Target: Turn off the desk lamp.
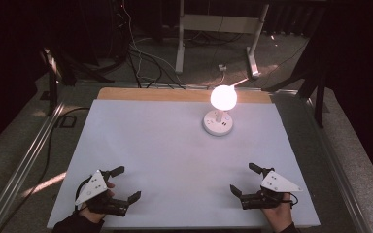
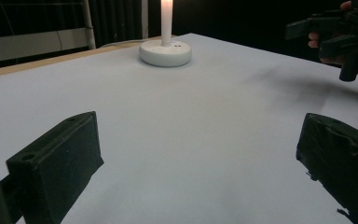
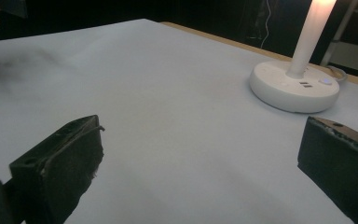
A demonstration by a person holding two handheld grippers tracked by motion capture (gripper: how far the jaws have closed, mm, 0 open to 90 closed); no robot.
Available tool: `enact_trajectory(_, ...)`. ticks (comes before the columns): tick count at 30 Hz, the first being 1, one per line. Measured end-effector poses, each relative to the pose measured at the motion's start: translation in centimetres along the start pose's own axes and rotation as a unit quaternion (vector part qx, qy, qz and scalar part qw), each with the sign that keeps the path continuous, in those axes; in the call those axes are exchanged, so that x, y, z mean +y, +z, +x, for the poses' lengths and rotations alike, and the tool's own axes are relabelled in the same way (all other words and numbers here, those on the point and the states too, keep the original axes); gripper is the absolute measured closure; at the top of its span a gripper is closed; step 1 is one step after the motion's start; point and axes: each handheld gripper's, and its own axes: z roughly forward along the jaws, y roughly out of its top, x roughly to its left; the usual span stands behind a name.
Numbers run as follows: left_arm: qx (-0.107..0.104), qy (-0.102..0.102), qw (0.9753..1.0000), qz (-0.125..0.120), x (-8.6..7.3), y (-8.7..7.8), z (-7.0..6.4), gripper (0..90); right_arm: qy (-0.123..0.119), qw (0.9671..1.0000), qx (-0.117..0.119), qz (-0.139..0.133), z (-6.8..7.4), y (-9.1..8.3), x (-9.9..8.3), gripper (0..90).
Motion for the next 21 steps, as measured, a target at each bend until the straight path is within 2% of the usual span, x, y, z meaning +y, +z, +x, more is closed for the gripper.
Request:
enact_trajectory(5, 0.0, -0.001, 1.0, -0.003, 0.04, -0.13, 0.0, 0.6, -0.006, 1.0, 0.001, 0.002, 0.08, -0.08, 0.11, 0.0)
enact_trajectory(13, 0.002, 0.0, 1.0, -0.003, 0.03, -0.18, -0.02, 0.6, 0.0, 1.0, 0.003, 0.004, 0.14, 0.07, 0.1, 0.0)
enact_trajectory(21, 0.004, 0.0, 1.0, -0.004, 0.02, -0.17, -0.05, 0.6, -0.004, 0.9999, -0.003, 0.016, 0.6, 0.23, 0.08, 0.0)
